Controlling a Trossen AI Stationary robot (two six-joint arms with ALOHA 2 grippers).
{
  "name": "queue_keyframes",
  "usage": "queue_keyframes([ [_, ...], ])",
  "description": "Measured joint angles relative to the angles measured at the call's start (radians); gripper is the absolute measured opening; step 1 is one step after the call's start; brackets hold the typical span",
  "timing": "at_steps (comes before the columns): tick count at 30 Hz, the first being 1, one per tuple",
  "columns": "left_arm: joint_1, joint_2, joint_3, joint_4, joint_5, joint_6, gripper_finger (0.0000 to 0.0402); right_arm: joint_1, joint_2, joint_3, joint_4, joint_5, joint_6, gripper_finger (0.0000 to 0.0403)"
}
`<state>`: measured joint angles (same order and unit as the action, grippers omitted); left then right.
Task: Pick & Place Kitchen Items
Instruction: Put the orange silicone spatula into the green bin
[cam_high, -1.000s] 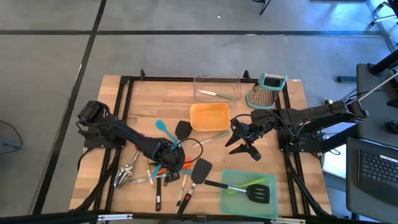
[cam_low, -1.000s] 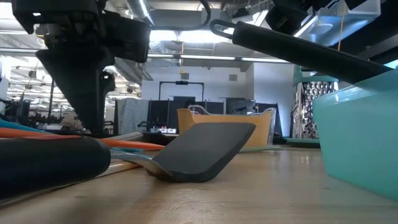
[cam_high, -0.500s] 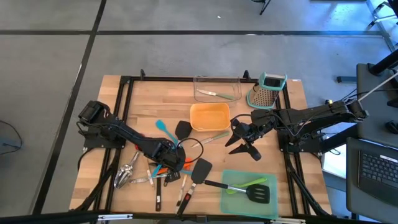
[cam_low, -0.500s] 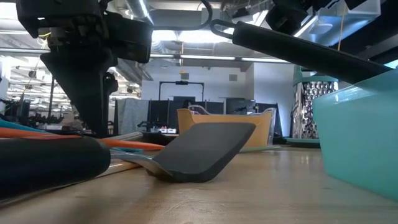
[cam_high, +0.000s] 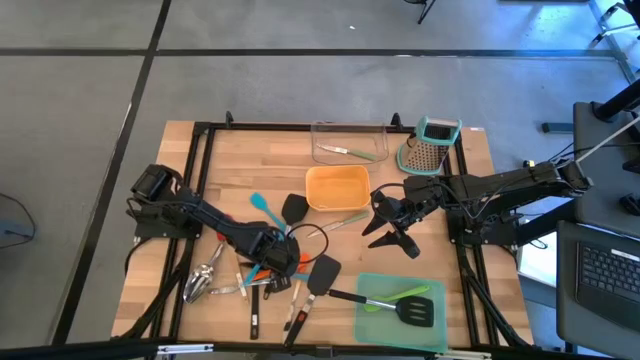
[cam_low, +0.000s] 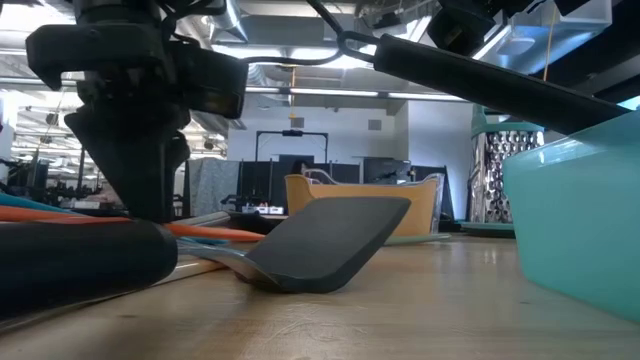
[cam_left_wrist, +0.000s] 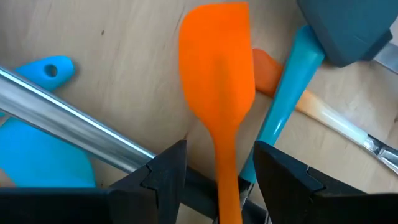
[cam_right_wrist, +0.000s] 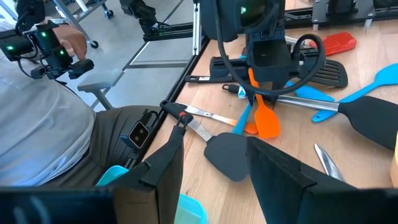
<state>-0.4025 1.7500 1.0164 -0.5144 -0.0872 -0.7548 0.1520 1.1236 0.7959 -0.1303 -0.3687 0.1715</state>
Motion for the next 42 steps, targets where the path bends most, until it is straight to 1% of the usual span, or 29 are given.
queue_keyframes([
  [4, 0.005, 0.003, 0.0, -0.002, -0.002, 0.0, 0.018, 0.0, 0.0, 0.0, 0.0, 0.0, 0.0, 0.0177],
  [9, 0.015, 0.04, 0.001, 0.007, -0.011, 0.009, 0.018, 0.0, 0.0, 0.0, 0.0, 0.0, 0.0, 0.0177],
  [12, 0.023, 0.063, 0.002, 0.003, 0.002, 0.01, 0.0173, 0.0, 0.0, 0.0, 0.0, 0.0, 0.0, 0.0177],
  [14, 0.027, 0.07, 0.002, 0.002, 0.013, 0.007, 0.0157, 0.0, 0.0, 0.0, 0.0, 0.0, 0.0, 0.0177],
  [16, 0.032, 0.07, 0.001, -0.001, 0.016, 0.002, 0.0131, 0.0, 0.0, 0.0, 0.0, 0.0, 0.0, 0.0177],
  [18, 0.034, 0.06, 0.001, -0.004, 0.016, -0.003, 0.0095, 0.0, 0.0, 0.0, 0.0, 0.0, 0.0, 0.0177],
  [21, 0.034, 0.045, -0.002, -0.013, 0.002, -0.017, 0.0027, 0.0, 0.0, 0.0, 0.0, 0.0, 0.0, 0.0177],
  [23, 0.034, 0.037, -0.004, -0.015, -0.006, -0.012, 0.0016, 0.0, 0.0, 0.0, 0.0, 0.0, 0.0, 0.0177],
  [26, 0.029, 0.006, -0.007, -0.029, 0.003, -0.009, 0.0014, 0.0, 0.0, 0.0, 0.0, 0.0, 0.0, 0.0177],
  [28, 0.026, -0.023, -0.006, -0.022, -0.013, -0.008, 0.0014, 0.0, 0.0, 0.0, -0.001, 0.0, 0.0, 0.0177],
  [35, 0.011, -0.159, -0.005, -0.019, -0.13, -0.008, 0.0014, 0.0, 0.0, 0.0, -0.001, 0.0, 0.0, 0.0177],
  [39, -0.014, -0.263, -0.005, 0.021, -0.268, 0.016, 0.0014, 0.0, 0.0, 0.0, 0.0, 0.0, 0.0, 0.0176],
  [42, -0.048, -0.335, -0.005, 0.122, -0.385, 0.085, 0.0014, 0.0, 0.0, 0.0, 0.0, 0.001, 0.0, 0.0176],
])
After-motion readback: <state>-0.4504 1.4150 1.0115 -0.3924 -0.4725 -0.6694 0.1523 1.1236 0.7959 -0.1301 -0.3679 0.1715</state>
